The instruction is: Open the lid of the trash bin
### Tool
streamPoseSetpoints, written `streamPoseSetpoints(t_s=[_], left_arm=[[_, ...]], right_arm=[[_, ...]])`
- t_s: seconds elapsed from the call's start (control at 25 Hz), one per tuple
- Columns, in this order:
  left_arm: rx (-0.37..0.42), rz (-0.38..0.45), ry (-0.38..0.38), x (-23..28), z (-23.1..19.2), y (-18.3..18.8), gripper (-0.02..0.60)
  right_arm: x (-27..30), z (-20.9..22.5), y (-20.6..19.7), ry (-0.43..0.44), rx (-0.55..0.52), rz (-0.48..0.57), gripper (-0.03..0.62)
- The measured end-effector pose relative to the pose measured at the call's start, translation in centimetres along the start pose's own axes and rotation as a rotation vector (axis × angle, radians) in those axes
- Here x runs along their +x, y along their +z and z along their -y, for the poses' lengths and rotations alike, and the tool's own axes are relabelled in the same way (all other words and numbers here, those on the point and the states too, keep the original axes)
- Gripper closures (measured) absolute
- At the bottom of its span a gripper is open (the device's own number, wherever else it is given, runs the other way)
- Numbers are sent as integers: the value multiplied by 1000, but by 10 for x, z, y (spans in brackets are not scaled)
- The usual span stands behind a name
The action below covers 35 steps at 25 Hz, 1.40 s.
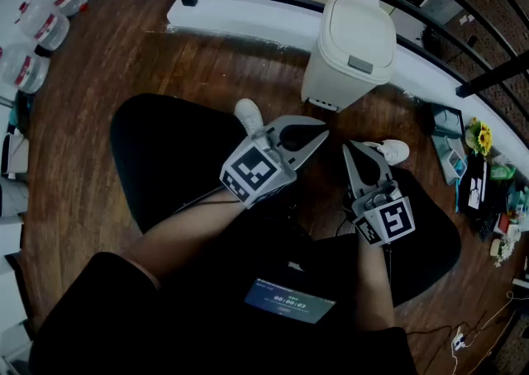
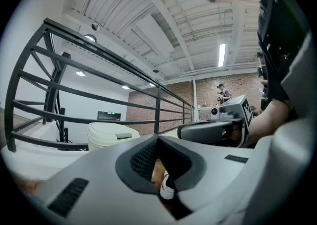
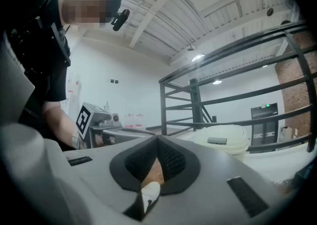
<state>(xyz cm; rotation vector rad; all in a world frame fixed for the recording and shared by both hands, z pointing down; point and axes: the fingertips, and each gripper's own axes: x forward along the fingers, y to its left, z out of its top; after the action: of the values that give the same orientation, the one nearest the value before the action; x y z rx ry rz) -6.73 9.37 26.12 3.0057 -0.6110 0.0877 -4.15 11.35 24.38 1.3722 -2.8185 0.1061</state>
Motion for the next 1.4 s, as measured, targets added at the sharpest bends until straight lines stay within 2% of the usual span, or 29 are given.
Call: streamPoseSetpoints(t_s=[0.12, 0.24, 0.4, 0.56, 0.76, 0.96, 1.08, 1.2, 1.4], left_arm=[[-66, -13, 6, 17, -11, -6, 568], [-99, -7, 17, 40, -22, -1, 568], [-82, -4, 28, 67, -28, 2, 568], [-117, 4, 64, 84, -39, 3, 568], [-54, -34, 92, 110, -48, -19, 568], [-115, -5, 74, 128, -49, -30, 568], [-121, -22, 87, 139, -57, -47, 568], [-165, -45, 122, 150, -74, -73, 568], [-227, -130, 158, 166, -88, -134, 567]], right_arm=[[6, 26, 4, -25, 42, 6, 572], [13, 52, 8, -27, 41, 1, 573], [18, 79, 6, -28, 19, -37, 574], [32, 95, -2, 11, -32, -109, 572], [38, 124, -4, -8, 8, -141, 574], [48, 137, -16, -34, 38, -159, 573], [60, 149, -31, -57, 25, -179, 574], [73, 158, -47, -70, 24, -180, 574], [85, 169, -97, -68, 59, -217, 574]])
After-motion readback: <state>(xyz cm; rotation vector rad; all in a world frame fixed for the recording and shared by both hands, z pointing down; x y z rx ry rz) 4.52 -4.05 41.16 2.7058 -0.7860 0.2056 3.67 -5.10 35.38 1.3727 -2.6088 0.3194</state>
